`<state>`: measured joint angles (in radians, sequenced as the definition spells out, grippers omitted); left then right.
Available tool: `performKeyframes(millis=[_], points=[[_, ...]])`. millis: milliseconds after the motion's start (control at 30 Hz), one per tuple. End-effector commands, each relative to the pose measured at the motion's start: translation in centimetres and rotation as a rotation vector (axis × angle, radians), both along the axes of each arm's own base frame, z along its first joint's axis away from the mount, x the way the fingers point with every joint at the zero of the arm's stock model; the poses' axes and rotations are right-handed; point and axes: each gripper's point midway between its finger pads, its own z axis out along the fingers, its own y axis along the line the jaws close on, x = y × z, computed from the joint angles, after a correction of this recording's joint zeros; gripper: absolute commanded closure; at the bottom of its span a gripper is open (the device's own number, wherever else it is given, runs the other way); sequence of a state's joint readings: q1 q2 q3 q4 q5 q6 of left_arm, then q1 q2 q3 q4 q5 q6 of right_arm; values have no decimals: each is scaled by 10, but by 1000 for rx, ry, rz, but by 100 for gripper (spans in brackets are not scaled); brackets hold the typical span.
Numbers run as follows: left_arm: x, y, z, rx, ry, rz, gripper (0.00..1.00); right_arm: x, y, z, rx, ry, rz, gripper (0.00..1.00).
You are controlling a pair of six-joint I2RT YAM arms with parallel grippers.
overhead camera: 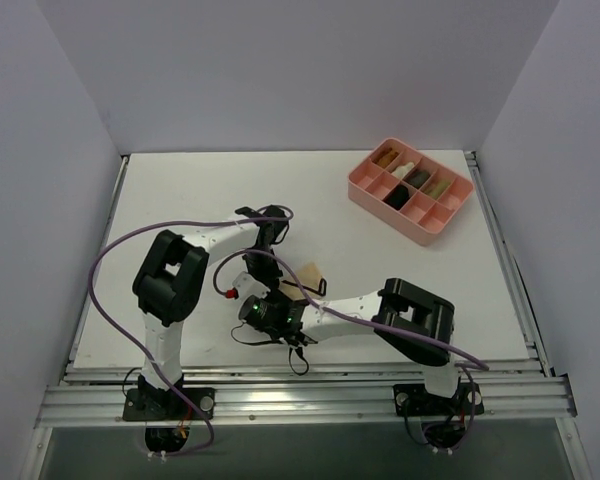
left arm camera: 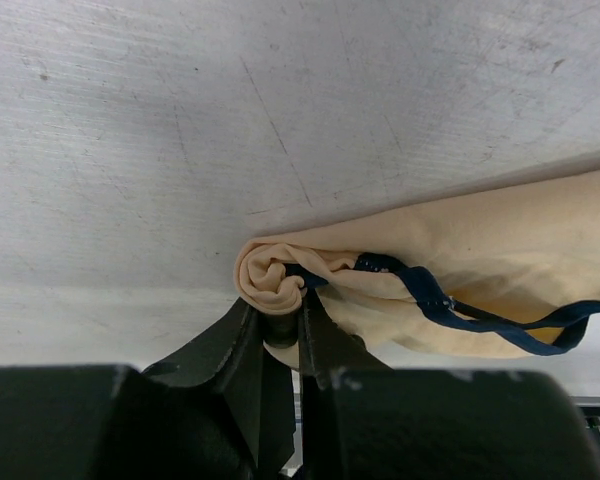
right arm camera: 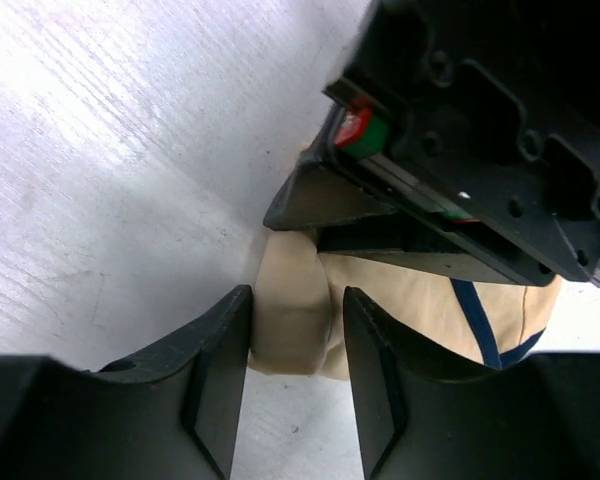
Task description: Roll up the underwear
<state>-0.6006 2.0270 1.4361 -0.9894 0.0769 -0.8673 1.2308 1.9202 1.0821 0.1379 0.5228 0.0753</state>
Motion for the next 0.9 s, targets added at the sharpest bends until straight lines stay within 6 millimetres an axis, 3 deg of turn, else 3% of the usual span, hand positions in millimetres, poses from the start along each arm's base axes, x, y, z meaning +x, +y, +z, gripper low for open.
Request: performKeyframes(millis=[0,133,367,400,433,567,667,867], points=[[-23,16,-18,91,93,-18,98,3,-6,-3,-58,-29,-23,65],[-23,12,-12,62,90,-1,97,1,-12,-15,-48,11,-46,99],[-15,14,1,-29,49,79,80,-9,-28,-36,162,261,-80,100],[-14,14,5,-39,40,93,77,-18,-23,-35,209,323,-53,100],[-8,17,5,-56,21,121,72,-25,-31,-43,228,369,-65,100],[12,24,35,-123,-87,181,59,-37,-35,-52,348,493,-74,100],[22,34,49,-133,-128,218,55,-48,-39,-60,408,567,-83,100],[26,54,55,-102,-173,249,48,-57,-39,-79,503,703,-105,100]])
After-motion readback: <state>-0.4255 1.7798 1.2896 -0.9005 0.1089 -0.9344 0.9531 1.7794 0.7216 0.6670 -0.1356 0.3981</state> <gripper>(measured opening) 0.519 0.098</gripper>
